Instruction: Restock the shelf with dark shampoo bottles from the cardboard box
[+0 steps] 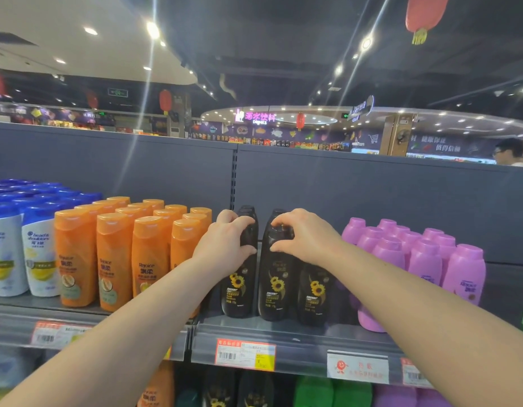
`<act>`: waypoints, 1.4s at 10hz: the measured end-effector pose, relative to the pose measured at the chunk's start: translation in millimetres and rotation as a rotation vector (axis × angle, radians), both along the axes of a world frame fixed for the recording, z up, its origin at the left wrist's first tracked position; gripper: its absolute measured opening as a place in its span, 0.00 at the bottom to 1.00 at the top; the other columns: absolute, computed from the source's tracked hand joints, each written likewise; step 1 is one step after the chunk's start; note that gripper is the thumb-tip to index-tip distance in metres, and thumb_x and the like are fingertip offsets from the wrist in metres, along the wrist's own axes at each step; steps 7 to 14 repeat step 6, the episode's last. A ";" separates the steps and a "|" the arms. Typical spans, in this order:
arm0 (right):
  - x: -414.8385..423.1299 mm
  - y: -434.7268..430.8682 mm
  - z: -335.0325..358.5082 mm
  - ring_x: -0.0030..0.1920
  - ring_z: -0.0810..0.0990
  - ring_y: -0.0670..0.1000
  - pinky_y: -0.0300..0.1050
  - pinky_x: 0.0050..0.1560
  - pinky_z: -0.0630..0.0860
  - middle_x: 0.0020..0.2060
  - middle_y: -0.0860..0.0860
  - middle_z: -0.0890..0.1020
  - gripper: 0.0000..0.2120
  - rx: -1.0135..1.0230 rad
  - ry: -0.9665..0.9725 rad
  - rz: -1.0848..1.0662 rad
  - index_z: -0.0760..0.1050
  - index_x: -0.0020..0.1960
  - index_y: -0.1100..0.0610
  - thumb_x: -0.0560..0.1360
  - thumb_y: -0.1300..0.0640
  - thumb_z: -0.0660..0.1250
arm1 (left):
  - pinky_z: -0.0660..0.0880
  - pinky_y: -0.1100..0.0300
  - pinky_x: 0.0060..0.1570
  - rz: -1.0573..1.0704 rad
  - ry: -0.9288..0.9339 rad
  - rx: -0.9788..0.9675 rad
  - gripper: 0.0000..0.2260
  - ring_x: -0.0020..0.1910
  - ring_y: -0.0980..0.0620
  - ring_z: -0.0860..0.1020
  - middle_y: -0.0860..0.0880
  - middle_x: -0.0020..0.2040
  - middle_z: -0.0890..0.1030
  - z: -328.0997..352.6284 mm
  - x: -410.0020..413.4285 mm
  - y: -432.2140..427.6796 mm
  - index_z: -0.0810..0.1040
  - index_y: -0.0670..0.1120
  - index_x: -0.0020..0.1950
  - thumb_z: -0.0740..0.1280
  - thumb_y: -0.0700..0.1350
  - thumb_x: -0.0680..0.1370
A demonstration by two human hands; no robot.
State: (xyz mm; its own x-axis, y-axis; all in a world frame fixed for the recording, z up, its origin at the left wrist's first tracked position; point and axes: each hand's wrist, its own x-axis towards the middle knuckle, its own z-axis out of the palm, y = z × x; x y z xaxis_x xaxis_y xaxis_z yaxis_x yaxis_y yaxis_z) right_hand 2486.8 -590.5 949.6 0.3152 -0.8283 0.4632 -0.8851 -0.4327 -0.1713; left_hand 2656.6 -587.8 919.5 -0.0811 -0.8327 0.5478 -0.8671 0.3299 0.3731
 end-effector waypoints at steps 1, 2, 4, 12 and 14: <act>0.9 1.1 -2.2 0.56 0.76 0.52 0.47 0.52 0.76 0.61 0.50 0.75 0.22 -0.005 0.007 -0.013 0.71 0.63 0.48 0.71 0.46 0.69 | 0.75 0.56 0.55 0.000 0.006 -0.015 0.24 0.61 0.47 0.71 0.48 0.67 0.66 -2.3 0.3 0.4 0.67 0.54 0.68 0.69 0.49 0.74; 4.1 4.9 -3.6 0.57 0.76 0.52 0.48 0.54 0.76 0.61 0.50 0.75 0.22 -0.011 0.008 -0.038 0.71 0.64 0.49 0.71 0.46 0.68 | 0.75 0.57 0.54 0.001 0.009 -0.028 0.24 0.61 0.47 0.71 0.48 0.66 0.67 -3.4 0.3 2.6 0.67 0.54 0.68 0.69 0.49 0.74; 8.2 14.2 -3.1 0.61 0.74 0.54 0.55 0.62 0.69 0.63 0.50 0.74 0.24 -0.028 0.060 -0.111 0.69 0.66 0.48 0.72 0.44 0.67 | 0.74 0.56 0.54 -0.022 0.002 -0.050 0.27 0.63 0.47 0.69 0.49 0.67 0.66 -9.3 1.6 1.4 0.63 0.54 0.71 0.69 0.48 0.74; 2.9 32.1 -3.4 0.63 0.71 0.56 0.57 0.63 0.67 0.64 0.52 0.73 0.27 -0.078 0.058 -0.169 0.67 0.67 0.49 0.71 0.44 0.67 | 0.73 0.53 0.58 -0.036 0.022 -0.077 0.31 0.67 0.45 0.66 0.48 0.71 0.63 -13.7 0.8 2.1 0.56 0.54 0.74 0.68 0.48 0.75; 2.9 32.1 -3.4 0.63 0.71 0.56 0.57 0.63 0.67 0.64 0.52 0.73 0.27 -0.078 0.058 -0.169 0.67 0.67 0.49 0.71 0.44 0.67 | 0.73 0.53 0.58 -0.036 0.022 -0.077 0.31 0.67 0.45 0.66 0.48 0.71 0.63 -13.7 0.8 2.1 0.56 0.54 0.74 0.68 0.48 0.75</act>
